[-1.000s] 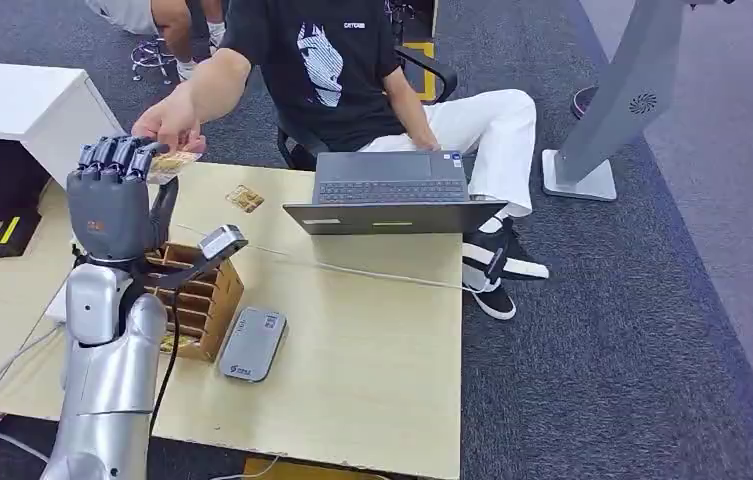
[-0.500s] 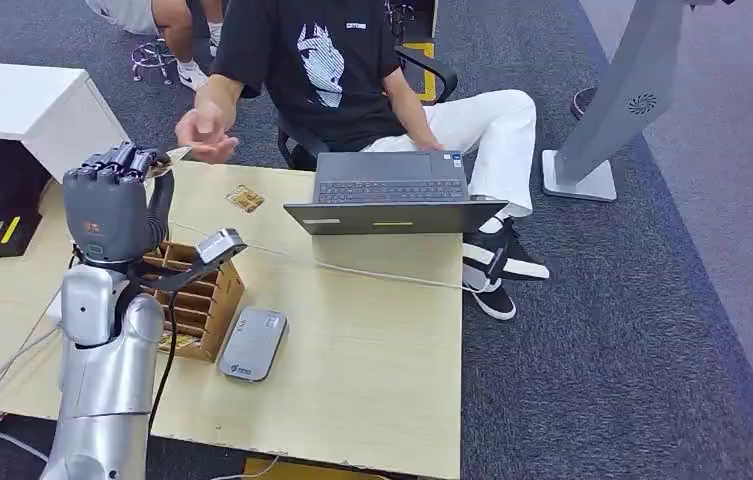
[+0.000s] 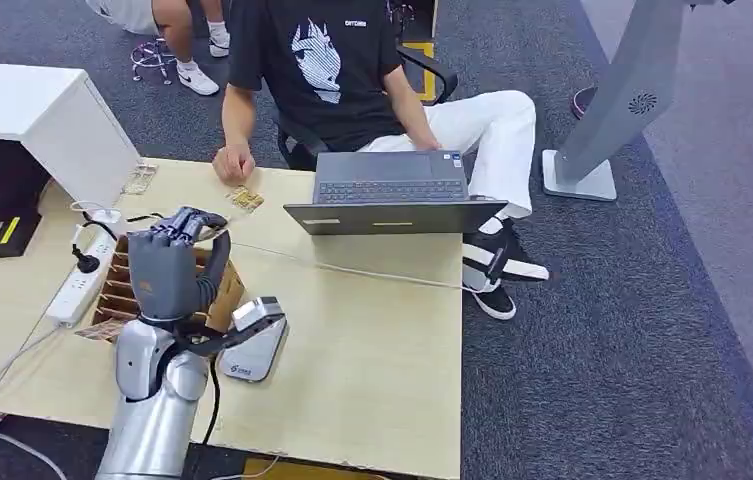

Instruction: Pass the card to the sensor for recognition and then transmit it.

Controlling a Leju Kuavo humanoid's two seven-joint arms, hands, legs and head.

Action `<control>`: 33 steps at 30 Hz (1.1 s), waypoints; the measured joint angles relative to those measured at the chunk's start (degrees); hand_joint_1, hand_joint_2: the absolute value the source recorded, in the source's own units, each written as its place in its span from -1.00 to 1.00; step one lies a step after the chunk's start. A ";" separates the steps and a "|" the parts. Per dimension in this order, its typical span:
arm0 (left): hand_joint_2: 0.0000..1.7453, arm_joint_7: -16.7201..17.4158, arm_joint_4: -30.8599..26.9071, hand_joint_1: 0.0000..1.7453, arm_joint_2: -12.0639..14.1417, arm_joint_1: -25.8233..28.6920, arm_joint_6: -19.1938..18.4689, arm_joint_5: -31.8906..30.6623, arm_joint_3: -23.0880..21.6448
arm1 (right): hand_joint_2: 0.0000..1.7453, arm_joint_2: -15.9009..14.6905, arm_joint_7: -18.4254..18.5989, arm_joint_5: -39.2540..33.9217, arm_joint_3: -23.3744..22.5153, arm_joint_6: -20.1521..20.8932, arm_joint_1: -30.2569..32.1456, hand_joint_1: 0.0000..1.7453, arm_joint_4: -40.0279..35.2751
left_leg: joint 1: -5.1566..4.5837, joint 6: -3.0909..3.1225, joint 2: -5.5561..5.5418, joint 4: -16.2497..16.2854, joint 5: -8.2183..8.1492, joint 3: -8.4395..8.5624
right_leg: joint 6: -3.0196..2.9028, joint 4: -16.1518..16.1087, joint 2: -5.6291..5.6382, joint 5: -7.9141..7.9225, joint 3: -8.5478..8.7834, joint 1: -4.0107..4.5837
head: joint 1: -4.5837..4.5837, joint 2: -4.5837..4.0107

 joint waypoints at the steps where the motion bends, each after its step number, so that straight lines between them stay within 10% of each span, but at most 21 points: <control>1: 1.00 0.55 0.18 1.00 0.22 0.62 -0.02 1.23 -0.78 | 1.00 0.00 0.00 0.02 0.00 -0.16 0.04 -1.00 0.00 | 0.00 0.00 0.00 0.00 0.00 0.00 | 0.00 0.00 0.00 0.00 0.00 0.00 | 0.00 0.00; 13: 1.00 4.21 1.27 1.00 6.12 9.52 -2.93 16.14 -13.67 | 1.00 0.15 -0.28 -1.20 -0.22 -1.07 0.90 -1.00 0.00 | 0.00 0.00 -0.01 -0.01 -0.01 -0.06 | 0.00 0.00 -0.03 -0.01 -0.04 0.00 | 0.00 0.00; 27: 1.00 5.50 1.05 1.00 8.50 12.57 -9.05 22.20 -14.26 | 1.00 0.35 -0.50 -1.25 -1.05 -1.92 1.16 -1.00 0.00 | 0.01 0.00 -0.01 -0.02 -0.01 -0.07 | 0.00 0.01 -0.03 -0.02 -0.04 0.00 | 0.00 0.00; 33: 1.00 11.24 1.27 1.00 9.51 15.08 -6.54 13.51 -11.08 | 1.00 0.26 -0.81 -0.90 -1.22 -0.33 1.65 -1.00 -0.13 | 0.01 -0.01 -0.02 -0.02 -0.01 -0.09 | 0.00 0.00 -0.04 -0.04 -0.04 0.00 | 0.00 0.00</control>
